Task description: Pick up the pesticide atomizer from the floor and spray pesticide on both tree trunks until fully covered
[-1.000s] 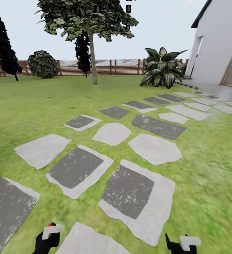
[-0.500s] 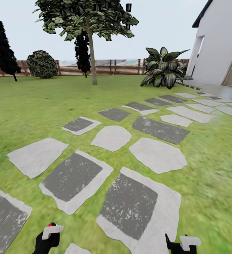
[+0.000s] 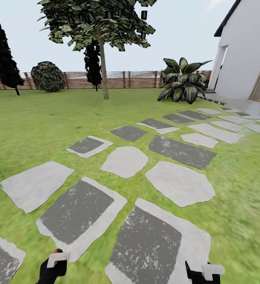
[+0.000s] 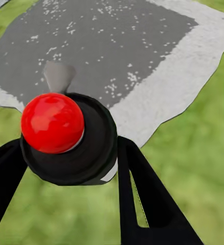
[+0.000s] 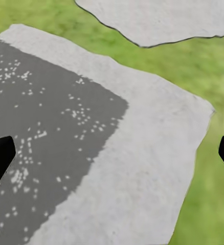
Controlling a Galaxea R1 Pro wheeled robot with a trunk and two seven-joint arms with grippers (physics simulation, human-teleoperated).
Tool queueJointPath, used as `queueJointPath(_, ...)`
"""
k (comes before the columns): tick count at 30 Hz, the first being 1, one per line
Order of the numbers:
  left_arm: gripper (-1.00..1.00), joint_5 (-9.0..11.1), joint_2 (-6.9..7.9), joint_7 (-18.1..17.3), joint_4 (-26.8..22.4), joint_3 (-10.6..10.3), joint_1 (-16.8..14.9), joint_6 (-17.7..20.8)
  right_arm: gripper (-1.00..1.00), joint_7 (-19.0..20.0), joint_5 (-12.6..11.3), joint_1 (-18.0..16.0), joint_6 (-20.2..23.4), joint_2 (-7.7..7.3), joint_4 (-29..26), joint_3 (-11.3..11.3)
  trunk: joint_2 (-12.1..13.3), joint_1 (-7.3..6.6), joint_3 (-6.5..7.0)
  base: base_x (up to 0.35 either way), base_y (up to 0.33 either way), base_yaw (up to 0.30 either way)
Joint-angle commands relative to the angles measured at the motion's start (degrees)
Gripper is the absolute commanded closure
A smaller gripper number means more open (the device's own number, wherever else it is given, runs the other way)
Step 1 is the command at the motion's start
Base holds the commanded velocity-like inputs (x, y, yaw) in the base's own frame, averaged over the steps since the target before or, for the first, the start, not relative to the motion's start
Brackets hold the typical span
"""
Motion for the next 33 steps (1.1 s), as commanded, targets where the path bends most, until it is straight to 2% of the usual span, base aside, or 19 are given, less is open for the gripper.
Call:
queueJointPath(1,1.0,0.2,-0.02,-0.3,0.0,0.2,0.0,-0.1,-1.0,0.0,0.0,0.0,-0.2,-0.01,0.0,0.0,0.0,0.02,-0.05,0.337,0.0,0.0)
queueJointPath(33,1.0,0.2,-0.02,-0.3,0.0,0.2,0.0,-0.2,-1.0,0.0,0.0,0.0,-0.2,0.01,0.0,0.0,0.0,0.02,-0.05,0.337,0.0,0.0)
